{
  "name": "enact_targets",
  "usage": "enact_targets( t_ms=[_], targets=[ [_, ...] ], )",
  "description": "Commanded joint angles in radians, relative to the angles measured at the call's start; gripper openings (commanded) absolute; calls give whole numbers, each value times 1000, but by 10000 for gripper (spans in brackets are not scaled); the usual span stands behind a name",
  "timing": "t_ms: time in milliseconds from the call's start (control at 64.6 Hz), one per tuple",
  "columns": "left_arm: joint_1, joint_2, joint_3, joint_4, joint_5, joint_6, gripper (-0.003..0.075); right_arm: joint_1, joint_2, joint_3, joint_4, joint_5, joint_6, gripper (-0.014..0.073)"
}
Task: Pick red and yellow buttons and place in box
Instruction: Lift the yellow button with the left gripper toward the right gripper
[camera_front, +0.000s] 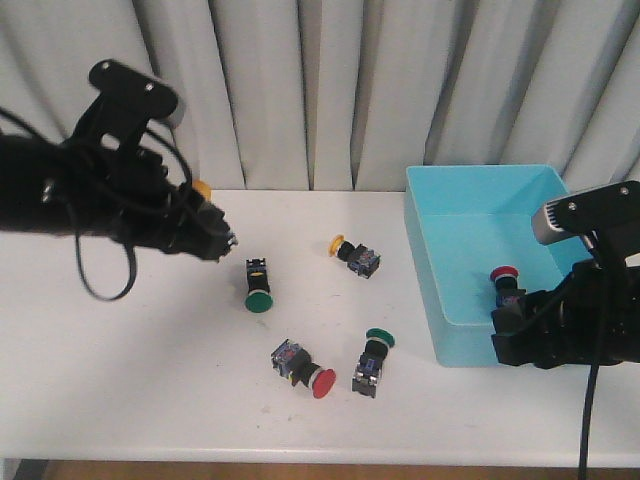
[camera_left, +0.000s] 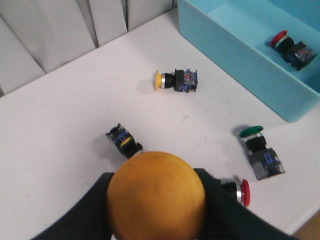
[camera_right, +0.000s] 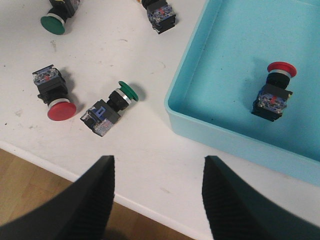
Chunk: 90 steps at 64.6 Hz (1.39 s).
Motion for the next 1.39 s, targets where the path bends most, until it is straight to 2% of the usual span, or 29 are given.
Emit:
enact_targets(
  t_ms=[0,155,294,403,620,759,883,991,1131,1193,1270,1379],
  targets=[
    [1,-112,90,-45,-121,0,167,1,-17,-28,0,-53,-8,383],
    [1,-170,210,-155,-120,106,167,1,-17,-28,0,-54,-8,383],
    [1,-158,237,-340,-94,300,167,1,-17,-28,0,-54,-8,383],
    [1,-144,233,-539,-75,494,167,1,-17,-28,0,-54,-8,383],
    [1,-96,233,-1011,30,1047,167,1,-17,-28,0,-58,-8,383],
    [1,-51,233,-1238,94,1361,167,1,-17,-28,0,-59,-8,383],
    [2,-9,233,-1372,156,1600,167,1,-17,-28,0,-51,-30,388],
    [2,16,233,-1400,197,1706,167,1,-8,-43,23,9,-58,454],
    [2,24,233,-1401,214,1718,167,1,47,-100,129,118,-208,581],
    [2,24,233,-1401,214,1718,167,1,81,-130,181,172,-349,609],
    [2,24,233,-1400,214,1718,167,1,116,-168,274,252,-507,607],
    [2,24,233,-1400,214,1718,167,1,165,-204,454,346,-829,582]
  ],
)
